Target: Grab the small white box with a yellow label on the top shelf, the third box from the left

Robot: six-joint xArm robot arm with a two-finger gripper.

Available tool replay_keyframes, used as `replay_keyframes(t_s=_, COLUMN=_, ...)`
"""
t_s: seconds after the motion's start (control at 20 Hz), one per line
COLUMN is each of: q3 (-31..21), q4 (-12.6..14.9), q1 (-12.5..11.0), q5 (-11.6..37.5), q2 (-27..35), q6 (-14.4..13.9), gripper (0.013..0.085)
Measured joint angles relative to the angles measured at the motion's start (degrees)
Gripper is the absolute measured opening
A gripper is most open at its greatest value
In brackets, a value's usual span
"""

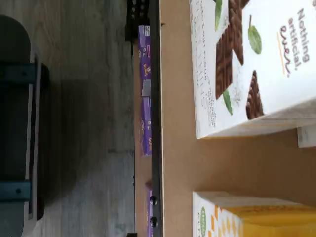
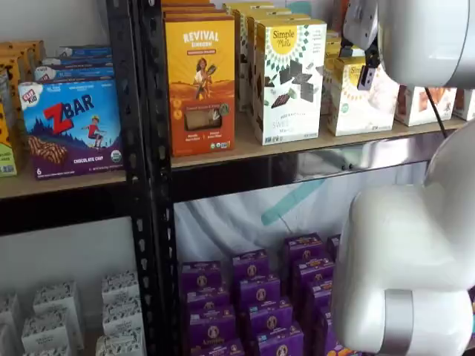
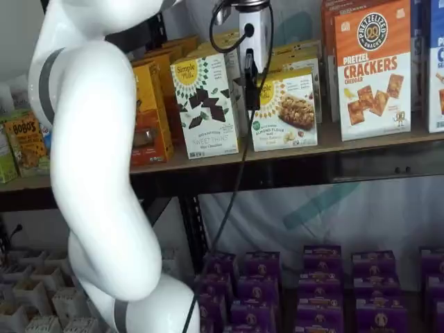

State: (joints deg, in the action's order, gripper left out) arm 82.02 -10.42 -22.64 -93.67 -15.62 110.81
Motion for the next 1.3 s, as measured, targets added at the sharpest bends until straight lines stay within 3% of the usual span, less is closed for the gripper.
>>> replay_keyframes(t_s=0.3, q3=-2.37, q4=-0.87, q1=-0.27, q5=3.14, q2=-1.41, q6=0.41, gripper=0.085)
replay_keyframes(t_s=0.55, q3=-3.28, q4=1.26, q1=0.17, q5=4.45, q2=-1.62, q6=0.45, gripper=0.085)
replay_keyframes(t_s=0.8, q3=-4.18, q4=1.34, q1=0.02, q5=5.76, q2=-1.69, q6=0.76, gripper=0.085)
replay_keyframes(t_s=1.3, q3=-2.5, q4=1.72, q1=0.31, q5=4.26, q2=-0.3, q6=0.41, gripper=0.085)
